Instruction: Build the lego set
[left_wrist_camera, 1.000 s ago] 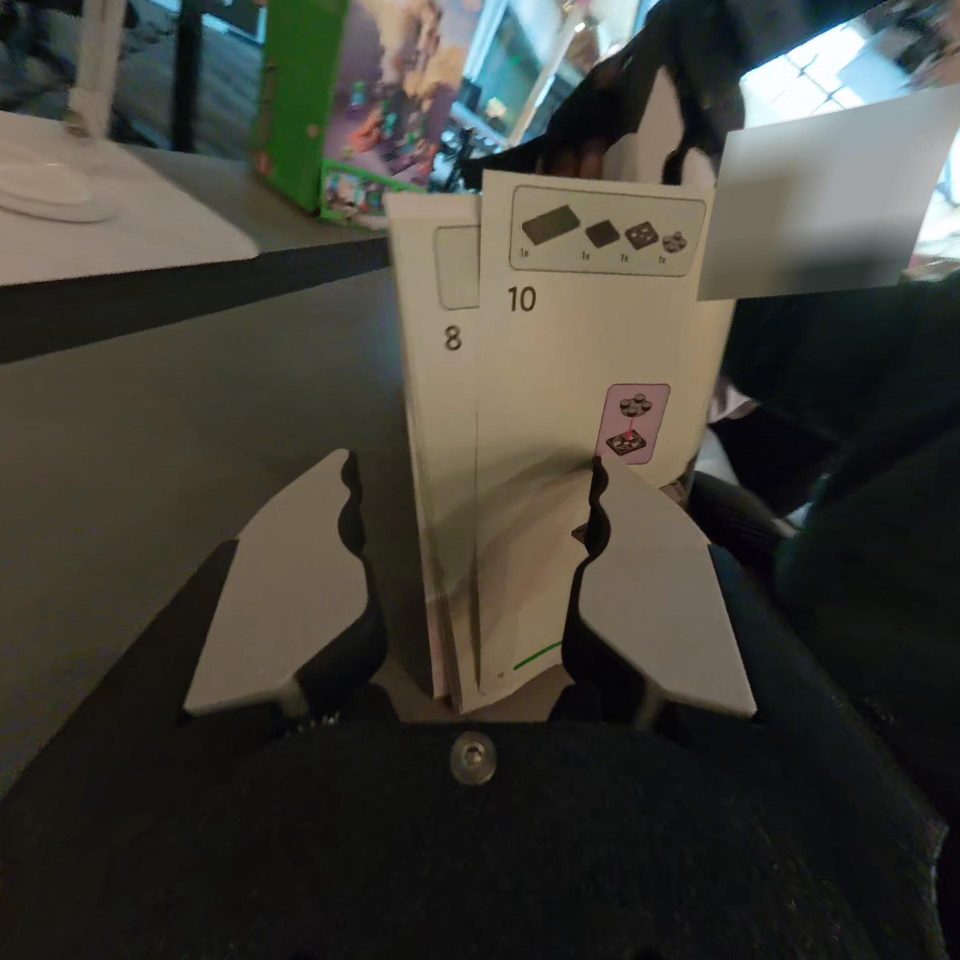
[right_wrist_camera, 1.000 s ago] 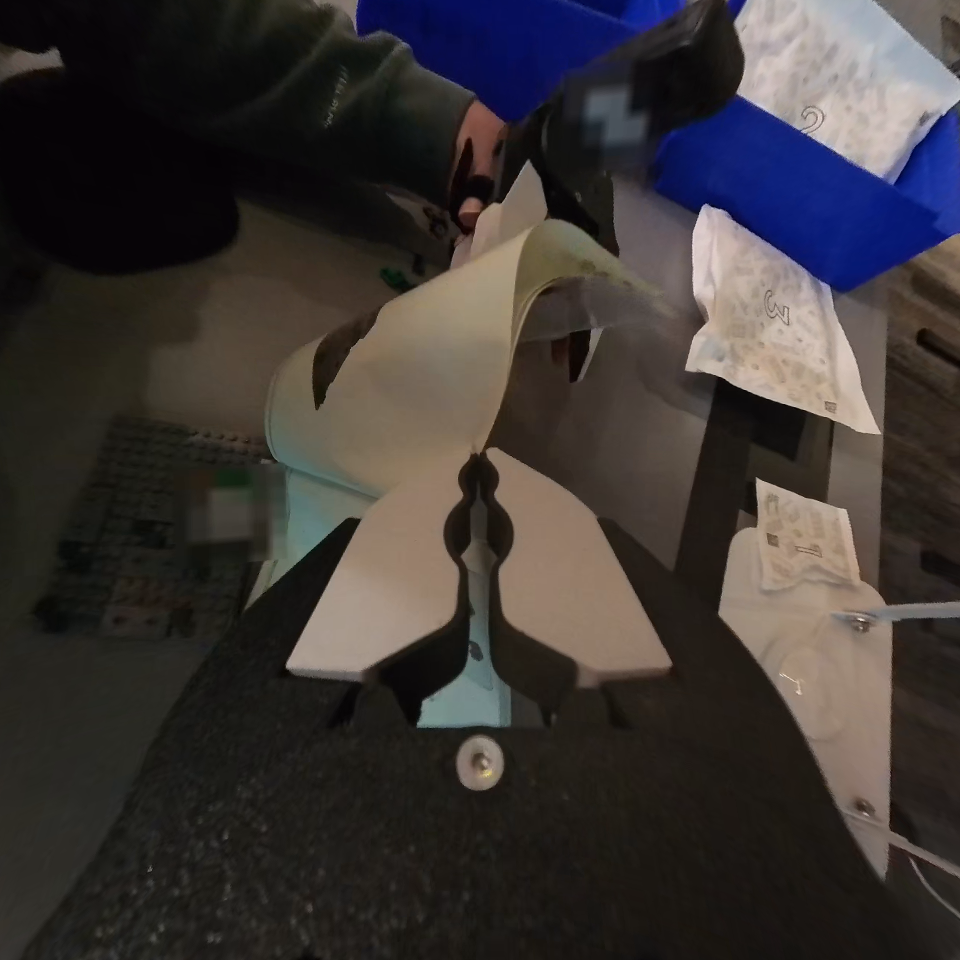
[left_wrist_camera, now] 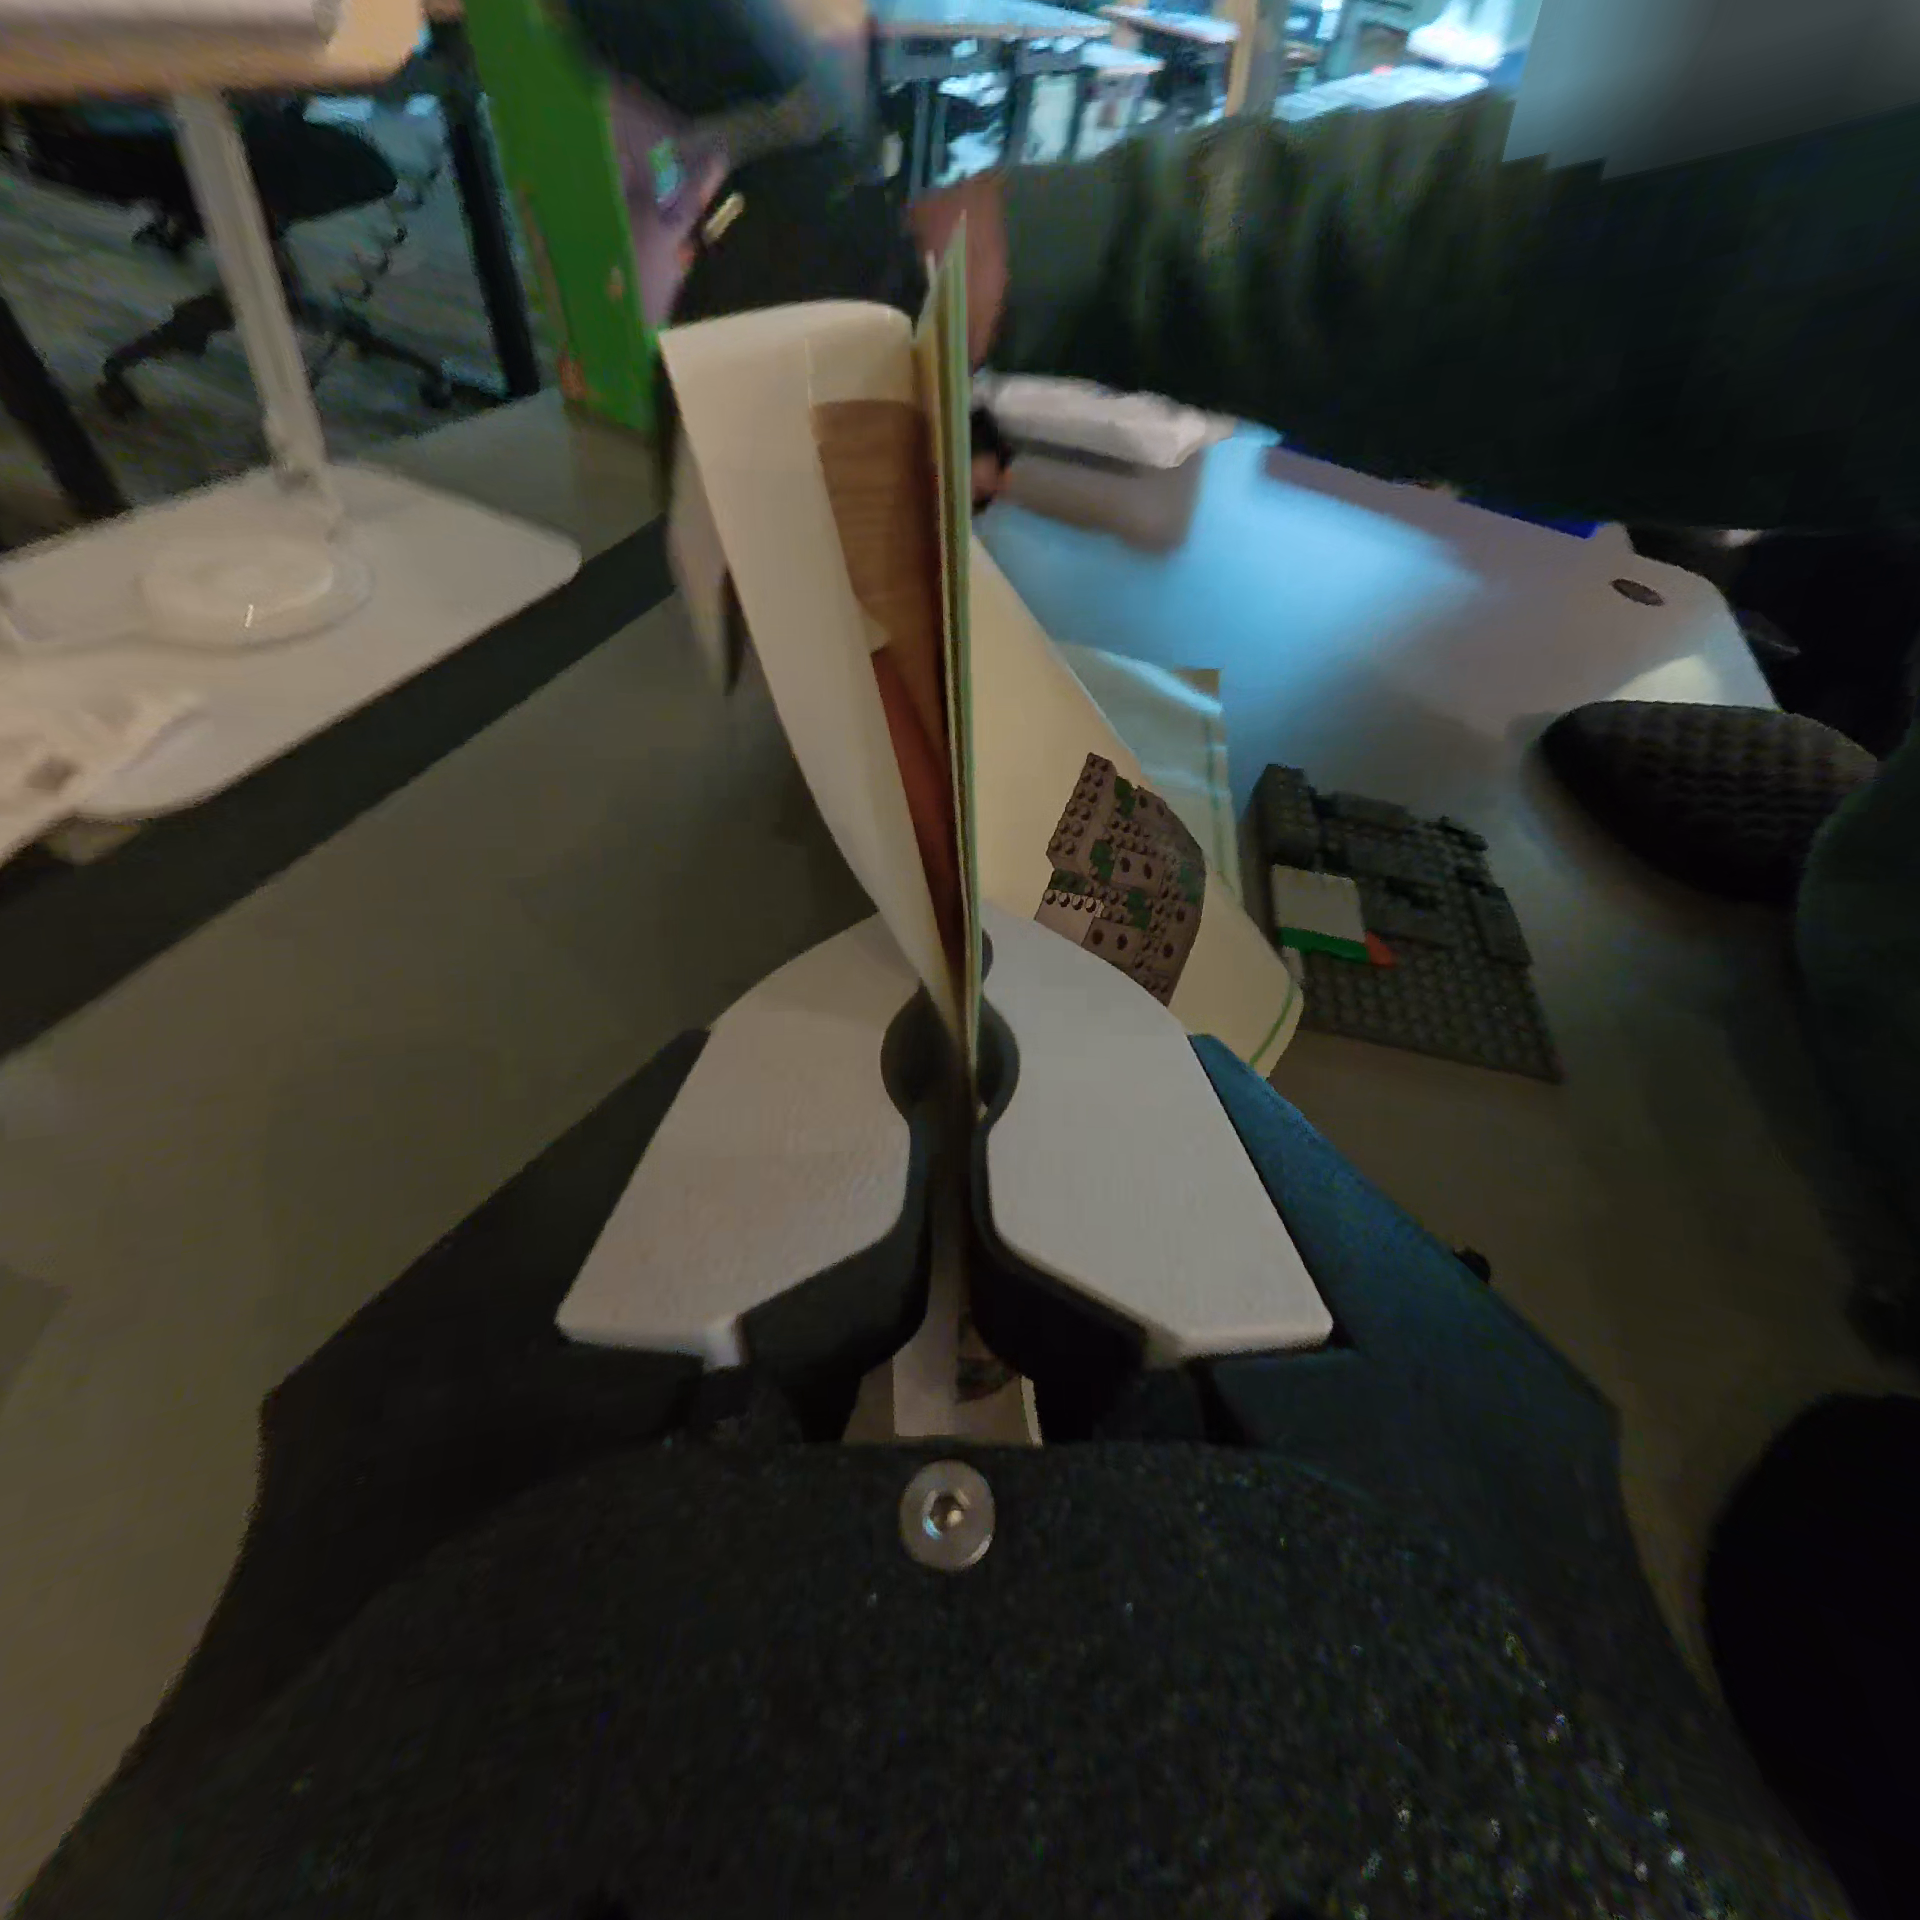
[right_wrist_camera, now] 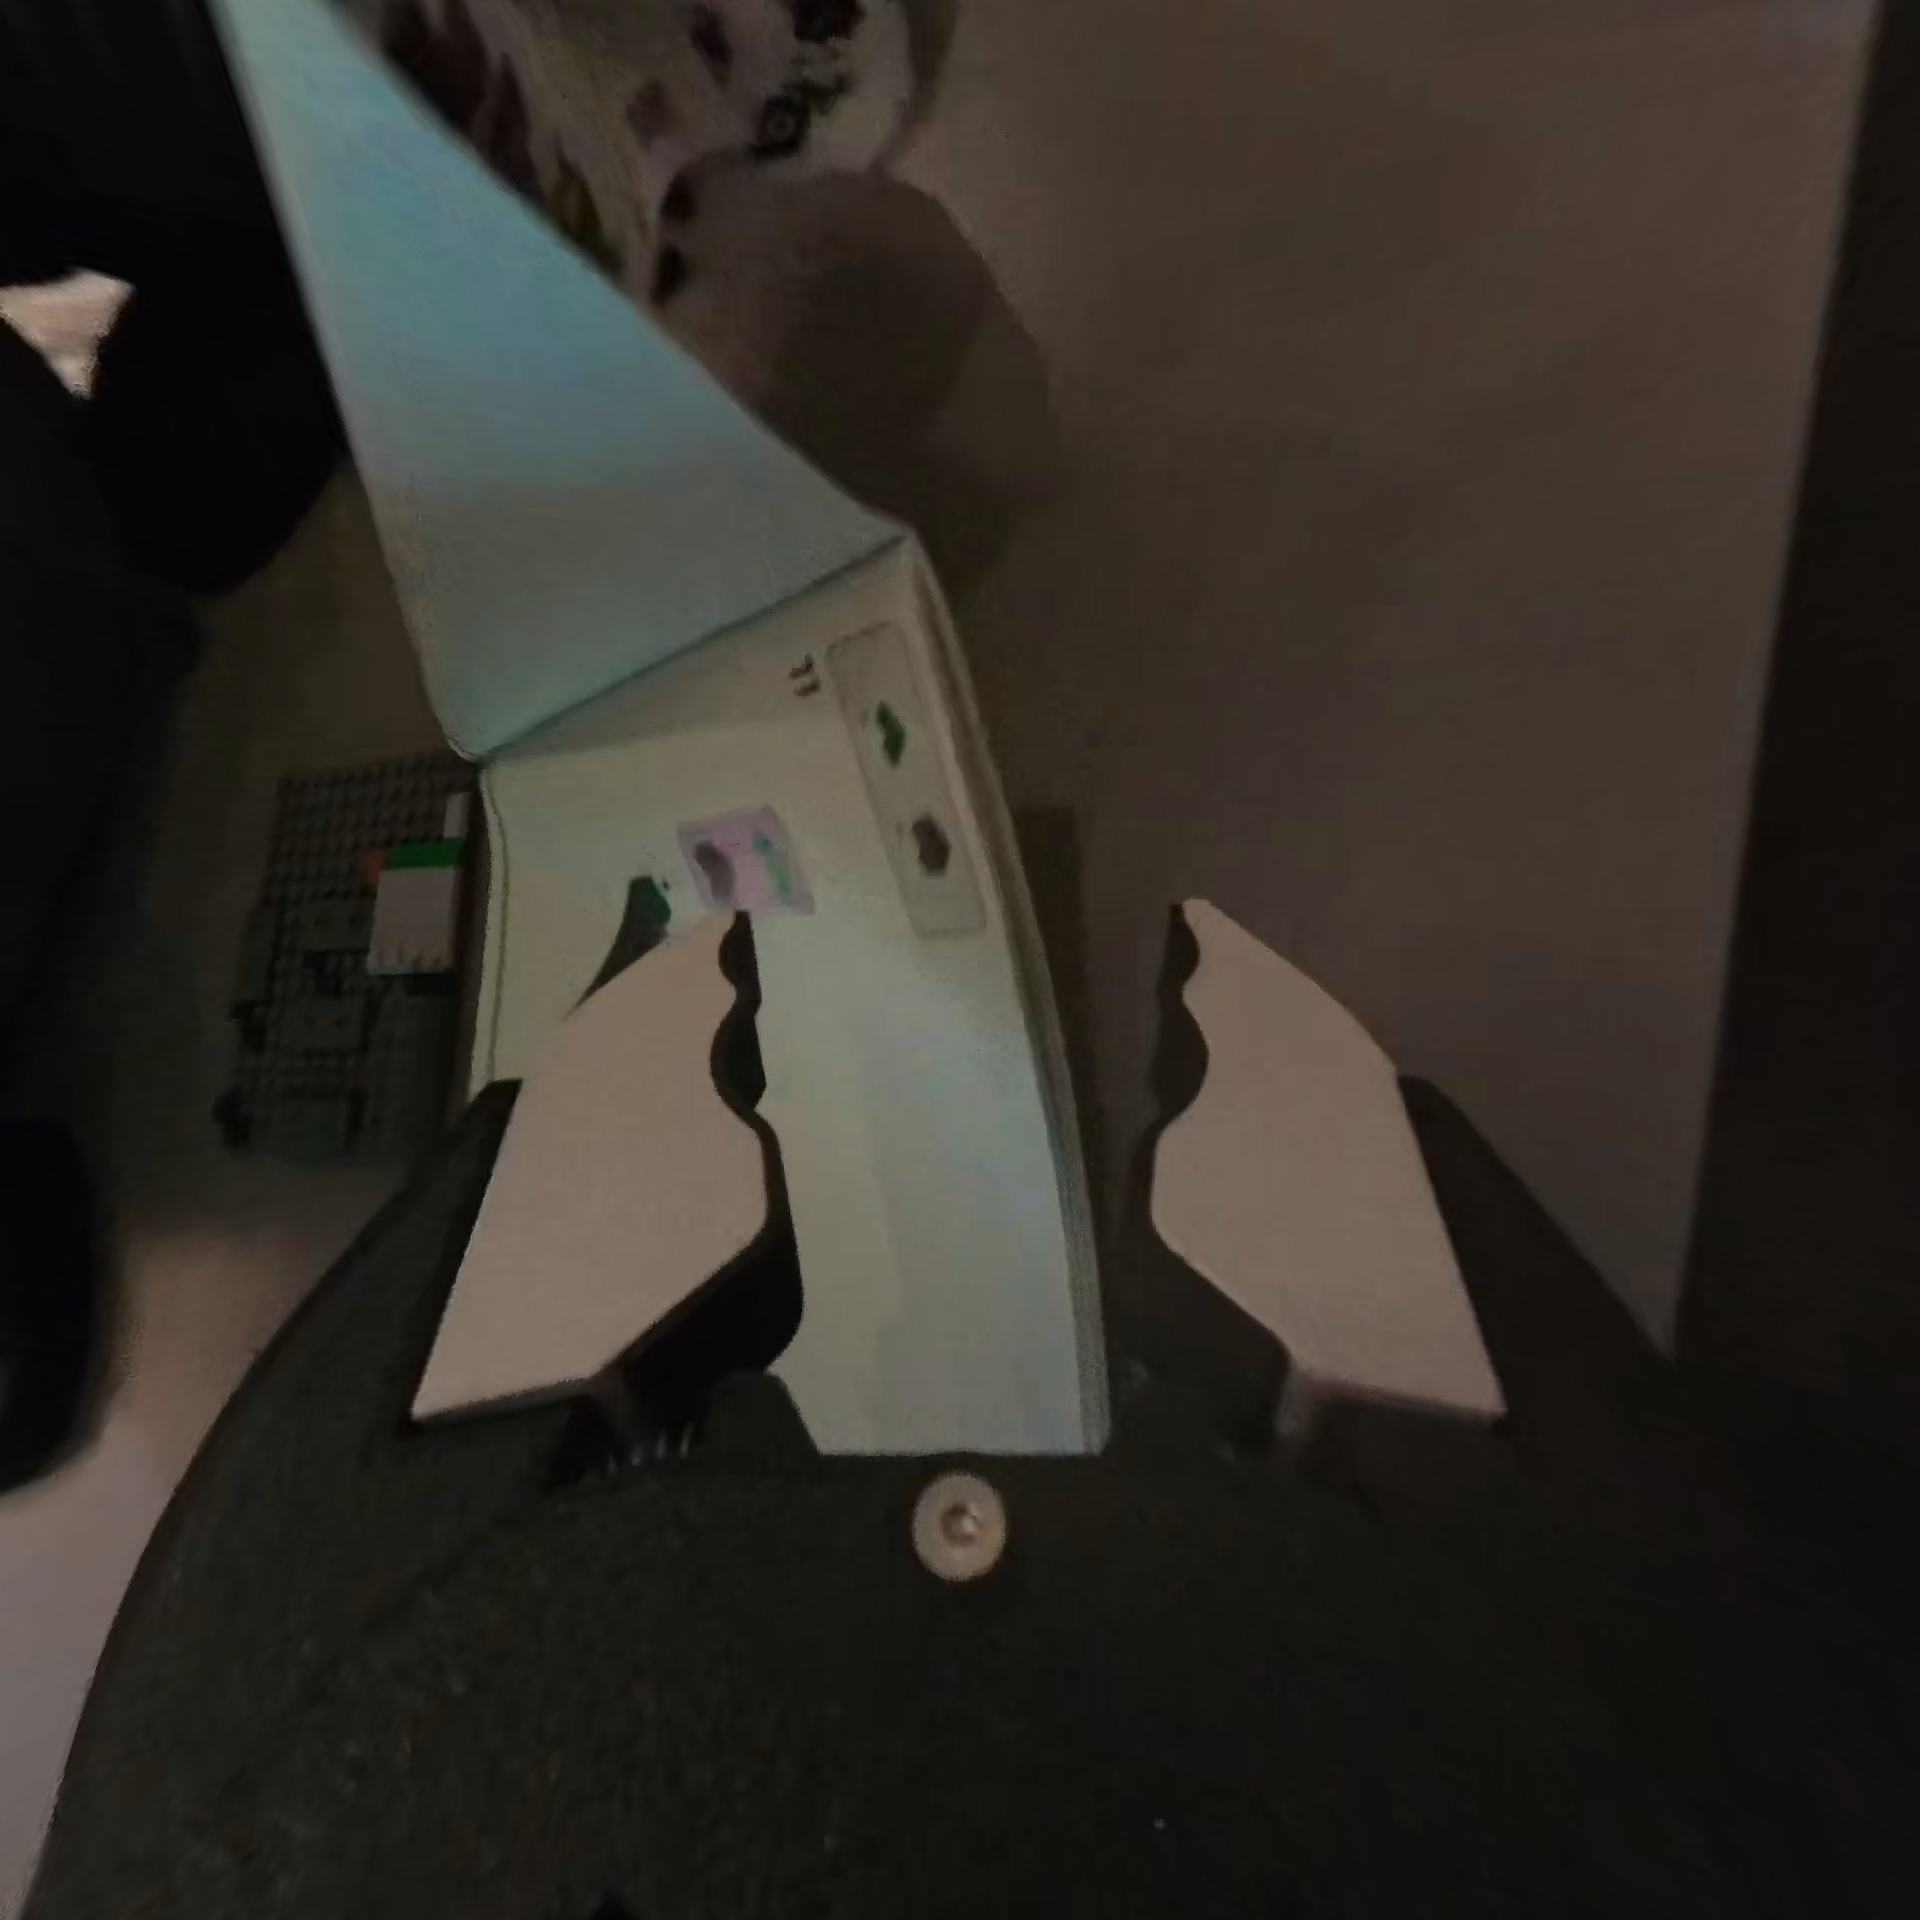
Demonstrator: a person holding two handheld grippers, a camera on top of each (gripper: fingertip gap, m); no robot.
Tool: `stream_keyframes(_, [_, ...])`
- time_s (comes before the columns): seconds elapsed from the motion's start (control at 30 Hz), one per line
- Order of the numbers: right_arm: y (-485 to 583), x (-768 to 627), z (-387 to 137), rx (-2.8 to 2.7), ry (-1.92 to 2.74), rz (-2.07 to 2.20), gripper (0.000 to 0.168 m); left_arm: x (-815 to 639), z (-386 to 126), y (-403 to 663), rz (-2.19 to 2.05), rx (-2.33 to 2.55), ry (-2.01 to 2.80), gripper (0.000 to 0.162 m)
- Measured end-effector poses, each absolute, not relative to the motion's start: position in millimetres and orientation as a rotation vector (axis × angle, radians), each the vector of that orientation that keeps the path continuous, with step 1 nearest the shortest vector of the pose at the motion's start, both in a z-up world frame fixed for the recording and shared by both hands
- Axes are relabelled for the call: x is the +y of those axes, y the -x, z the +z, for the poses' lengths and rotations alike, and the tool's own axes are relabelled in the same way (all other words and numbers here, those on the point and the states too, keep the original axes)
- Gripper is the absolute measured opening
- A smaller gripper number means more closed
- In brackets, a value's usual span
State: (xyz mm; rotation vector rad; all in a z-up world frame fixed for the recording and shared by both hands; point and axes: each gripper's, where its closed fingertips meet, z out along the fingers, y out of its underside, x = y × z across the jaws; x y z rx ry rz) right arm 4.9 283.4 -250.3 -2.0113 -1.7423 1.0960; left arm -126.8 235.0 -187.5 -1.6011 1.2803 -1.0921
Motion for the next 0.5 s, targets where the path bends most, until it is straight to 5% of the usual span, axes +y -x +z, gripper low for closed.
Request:
stream_keyframes(0.13, [6,270,-263,-1.93,2.059,1.303,0.08,223,-171,119,-1.068,1.356,1.517,0.0])
stream_keyframes(0.3, [-6,236,-246,-2.074,2.063,1.61,0.003,222,-170,124,-1.016,1.36,1.529,0.0])
stream_keyframes(0.5, [-31,235,-221,-1.956,2.218,1.332,0.003,231,-171,133,-1.045,1.216,1.607,0.001])
